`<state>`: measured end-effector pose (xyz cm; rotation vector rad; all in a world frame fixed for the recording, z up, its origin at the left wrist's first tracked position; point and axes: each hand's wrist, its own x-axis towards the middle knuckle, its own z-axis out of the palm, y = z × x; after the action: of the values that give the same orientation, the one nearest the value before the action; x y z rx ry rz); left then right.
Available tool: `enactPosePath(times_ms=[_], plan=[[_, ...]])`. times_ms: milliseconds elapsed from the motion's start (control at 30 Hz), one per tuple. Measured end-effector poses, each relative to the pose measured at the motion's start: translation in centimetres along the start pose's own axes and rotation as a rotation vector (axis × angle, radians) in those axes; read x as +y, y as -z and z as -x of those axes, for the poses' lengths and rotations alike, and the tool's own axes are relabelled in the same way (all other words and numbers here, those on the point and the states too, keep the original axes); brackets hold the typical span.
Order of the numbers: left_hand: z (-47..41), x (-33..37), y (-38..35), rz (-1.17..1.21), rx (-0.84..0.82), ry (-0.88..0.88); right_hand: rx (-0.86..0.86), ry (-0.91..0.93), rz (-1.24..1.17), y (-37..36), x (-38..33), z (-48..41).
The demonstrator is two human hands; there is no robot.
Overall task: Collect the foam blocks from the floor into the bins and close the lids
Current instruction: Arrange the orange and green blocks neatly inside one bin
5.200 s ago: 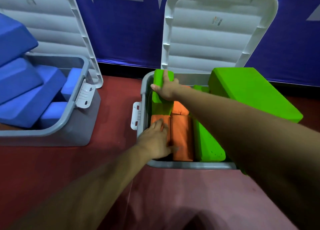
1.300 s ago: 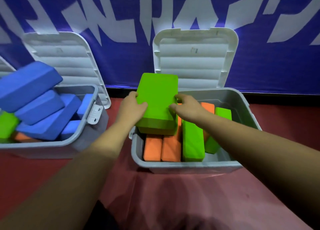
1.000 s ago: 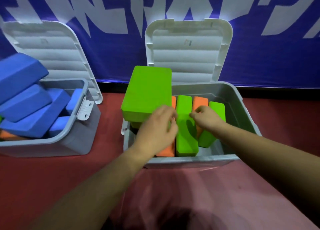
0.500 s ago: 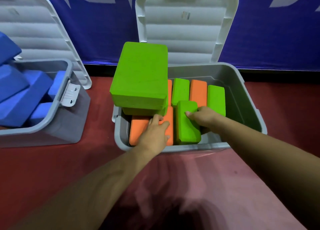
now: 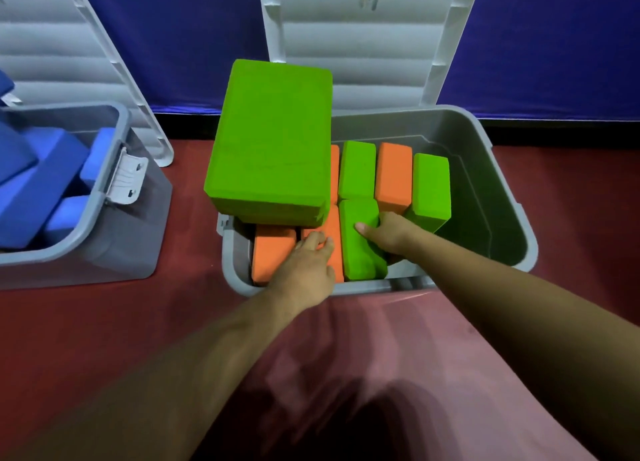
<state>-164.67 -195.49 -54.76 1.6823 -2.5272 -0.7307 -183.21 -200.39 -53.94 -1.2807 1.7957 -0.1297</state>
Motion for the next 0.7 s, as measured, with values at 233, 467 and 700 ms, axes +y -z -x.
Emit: enactPosePath(times_ms=[233,467,700], plan=[[-0.8,1.4,0.1,0.038,0.11,-0.131,-0.181,-0.033,-0.253,0.1,1.4,-0.3],[-3.3,2.0,0.2,-0.01,-0.149,-0.038,-0.198,-0.048,-0.391,0.5,2.2,-1.1],[-3.8,2.0,1.6,-0.08,-0.128,-0.051,0.504,0.108,0.118,3.7,4.2,-0.7]])
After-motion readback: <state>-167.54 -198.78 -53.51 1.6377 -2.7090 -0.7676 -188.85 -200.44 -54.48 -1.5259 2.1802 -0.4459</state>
